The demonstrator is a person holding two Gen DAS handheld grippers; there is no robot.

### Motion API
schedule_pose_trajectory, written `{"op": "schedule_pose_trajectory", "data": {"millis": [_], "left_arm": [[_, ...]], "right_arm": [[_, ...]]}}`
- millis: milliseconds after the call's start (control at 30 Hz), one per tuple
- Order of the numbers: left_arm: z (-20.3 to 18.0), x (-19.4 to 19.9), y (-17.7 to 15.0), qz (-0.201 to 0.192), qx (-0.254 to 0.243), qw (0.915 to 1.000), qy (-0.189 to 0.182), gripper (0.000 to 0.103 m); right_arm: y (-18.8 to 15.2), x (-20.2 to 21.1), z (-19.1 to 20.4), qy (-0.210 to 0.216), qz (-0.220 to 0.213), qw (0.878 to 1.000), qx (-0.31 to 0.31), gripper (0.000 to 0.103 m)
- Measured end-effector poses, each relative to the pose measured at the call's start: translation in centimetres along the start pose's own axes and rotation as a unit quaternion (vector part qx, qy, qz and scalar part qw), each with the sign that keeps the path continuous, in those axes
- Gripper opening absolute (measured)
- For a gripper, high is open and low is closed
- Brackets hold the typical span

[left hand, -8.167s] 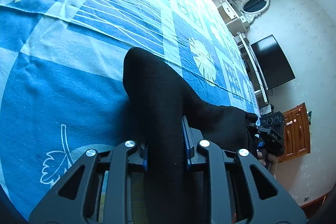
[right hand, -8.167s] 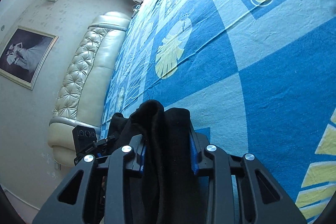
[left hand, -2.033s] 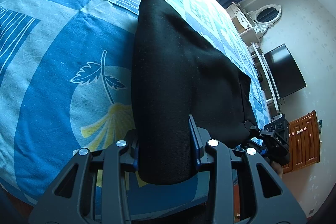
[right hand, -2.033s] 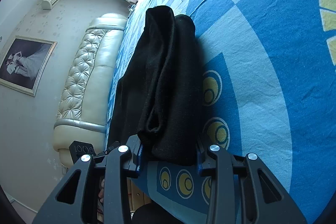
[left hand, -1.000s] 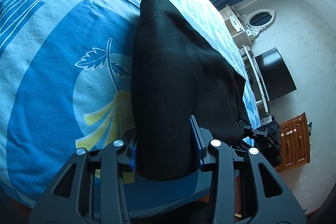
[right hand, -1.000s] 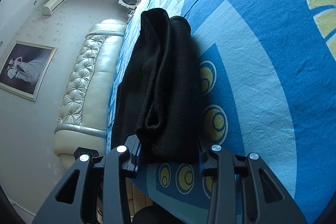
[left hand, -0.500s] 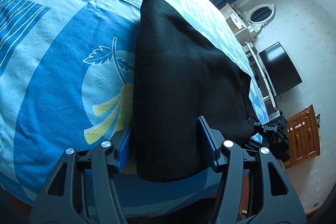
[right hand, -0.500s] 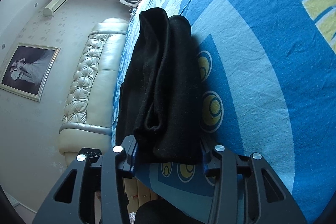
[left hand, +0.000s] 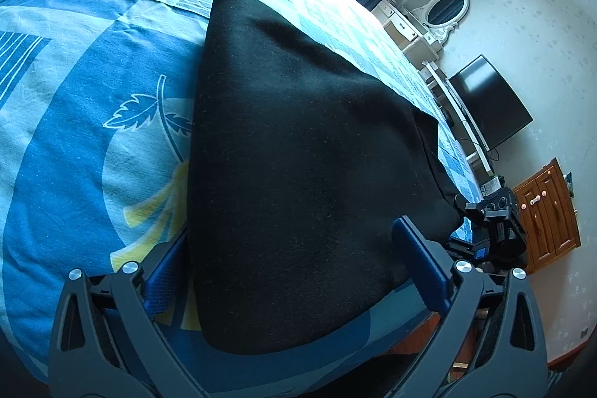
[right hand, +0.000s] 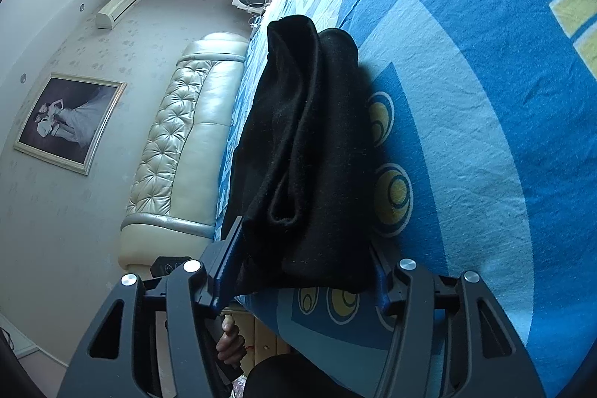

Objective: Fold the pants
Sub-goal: 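Open both tools and release the folded pants onto the bed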

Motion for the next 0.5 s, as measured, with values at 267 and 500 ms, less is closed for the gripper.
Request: {"op": "schedule_pose_trajectory", "data": {"millis": [267,500], "left_arm": [[-0.1,0.0,-0.1,-0.015,-0.008,0.9997,0.019,0.101],[-1.0,1.3,-0.3,-0.031,0.000,0.9951,0.093,0.101]], "right_arm": [[-0.7,0.5,0.8,-0.025,-0.004,0.999,0.034,0.062],[-2.1,2.0,1.8,-0.100,-0.022,0.990,0.096,0.068]]}}
Point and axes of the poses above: each gripper's, at about its wrist camera, not at the fingertips, and x roughly against the way its jaws point, z to its left, y to its top, the point moved 5 cm from there along -x, roughly the way its jaws point, and after that the axes turned 7 degrees about -z, right-handed, at the moved point
